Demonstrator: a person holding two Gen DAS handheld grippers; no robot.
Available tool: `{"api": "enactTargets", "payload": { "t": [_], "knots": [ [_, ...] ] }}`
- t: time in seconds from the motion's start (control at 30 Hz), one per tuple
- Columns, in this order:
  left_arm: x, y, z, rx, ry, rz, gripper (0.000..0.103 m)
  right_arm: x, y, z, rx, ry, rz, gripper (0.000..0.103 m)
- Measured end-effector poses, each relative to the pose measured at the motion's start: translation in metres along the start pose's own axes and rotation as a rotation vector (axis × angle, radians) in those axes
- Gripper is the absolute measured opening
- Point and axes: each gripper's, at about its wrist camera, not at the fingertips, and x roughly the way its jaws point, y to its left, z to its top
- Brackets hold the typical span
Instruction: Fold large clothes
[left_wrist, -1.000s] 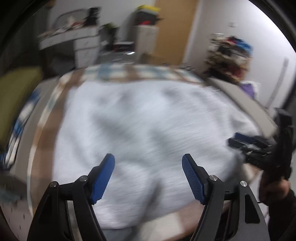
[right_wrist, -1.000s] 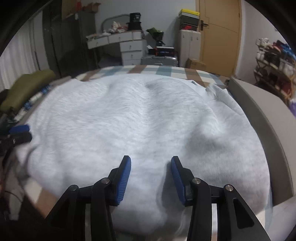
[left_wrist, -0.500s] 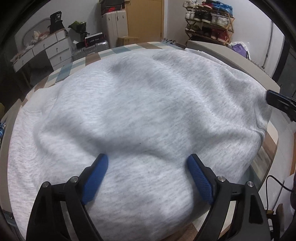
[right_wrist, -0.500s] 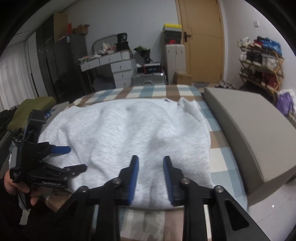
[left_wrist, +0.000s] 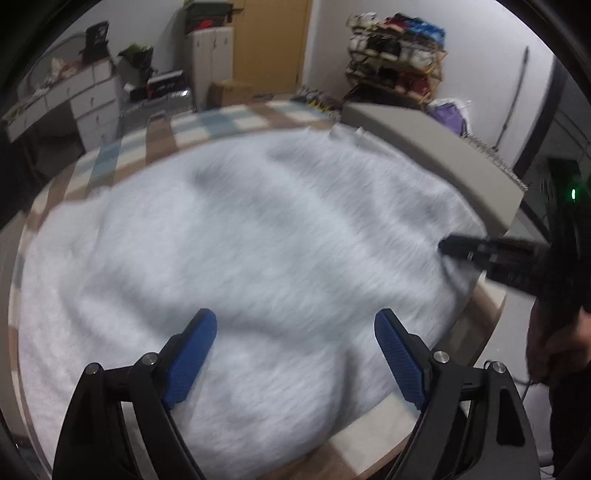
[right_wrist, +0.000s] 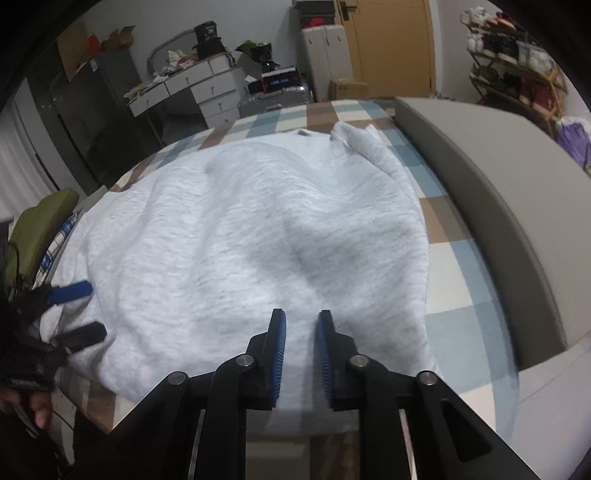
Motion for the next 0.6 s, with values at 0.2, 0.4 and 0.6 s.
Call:
{"api": "enactTargets", "payload": {
  "t": [0.2,0.4,0.6],
  "knots": [
    [0.065,-0.012,0.043,0.024,0.148,-0.042,0.084,-0.025,-0.009,-0.007,0.054,-0.043,-0.012,0.021],
    [0.080,-0.014,0.028,0.053,0.155,-0.017,0.088,-0.044,-0.019,0.007,0.086,-0.054,-0.026,0.022],
    [0.010,-0.003,0.007,-0.051,0.037,-0.045,0.087,-0.022,0.005,0.077,-0.013,-0.076,0.018,0.023]
  ]
}}
